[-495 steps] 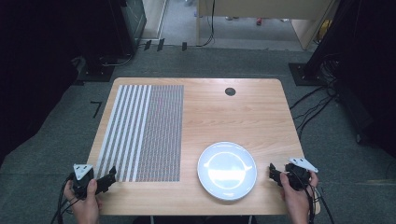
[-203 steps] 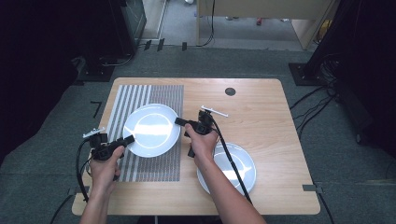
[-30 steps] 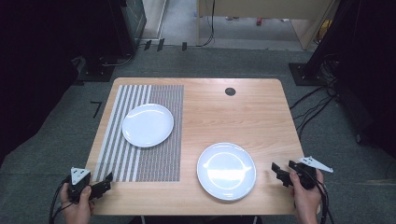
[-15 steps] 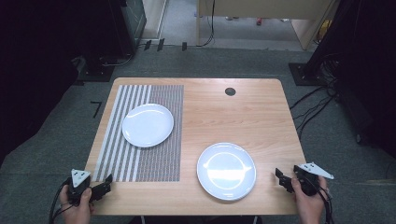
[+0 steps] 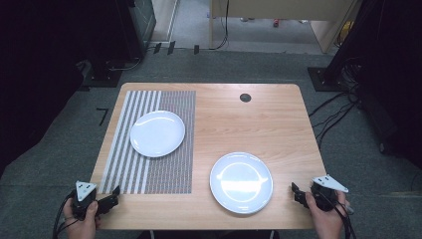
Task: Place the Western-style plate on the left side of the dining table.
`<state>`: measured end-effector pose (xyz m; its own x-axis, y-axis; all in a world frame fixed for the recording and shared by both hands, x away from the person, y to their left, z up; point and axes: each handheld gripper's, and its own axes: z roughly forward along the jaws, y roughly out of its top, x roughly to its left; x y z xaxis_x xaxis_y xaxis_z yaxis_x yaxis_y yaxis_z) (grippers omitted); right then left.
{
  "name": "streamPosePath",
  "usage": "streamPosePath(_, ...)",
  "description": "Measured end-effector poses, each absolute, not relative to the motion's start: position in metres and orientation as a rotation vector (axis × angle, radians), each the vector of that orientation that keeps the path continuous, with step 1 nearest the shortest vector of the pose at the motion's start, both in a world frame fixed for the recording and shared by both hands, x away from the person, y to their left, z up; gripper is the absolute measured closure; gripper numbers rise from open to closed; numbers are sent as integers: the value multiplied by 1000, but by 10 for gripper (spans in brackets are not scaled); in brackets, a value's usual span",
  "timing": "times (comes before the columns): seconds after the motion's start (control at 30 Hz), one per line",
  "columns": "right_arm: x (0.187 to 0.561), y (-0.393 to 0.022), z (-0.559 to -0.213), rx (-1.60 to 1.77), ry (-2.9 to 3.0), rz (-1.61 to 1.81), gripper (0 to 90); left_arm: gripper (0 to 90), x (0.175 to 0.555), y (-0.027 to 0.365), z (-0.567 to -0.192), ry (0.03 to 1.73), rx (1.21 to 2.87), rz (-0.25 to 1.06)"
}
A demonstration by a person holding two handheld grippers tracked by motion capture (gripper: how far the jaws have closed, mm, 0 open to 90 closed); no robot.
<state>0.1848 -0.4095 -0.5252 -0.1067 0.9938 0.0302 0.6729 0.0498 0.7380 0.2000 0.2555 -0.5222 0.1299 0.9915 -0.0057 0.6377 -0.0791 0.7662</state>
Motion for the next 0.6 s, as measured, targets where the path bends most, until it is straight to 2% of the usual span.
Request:
streamPosePath(0.2, 185, -409, -525, 1670, 1843, 835, 138, 135, 199, 255, -524, 1565, 1774, 739)
streamPosePath(0.6, 185, -409, -525, 1671, 1845, 834, 133, 130, 198, 255, -526, 1560, 1760, 751)
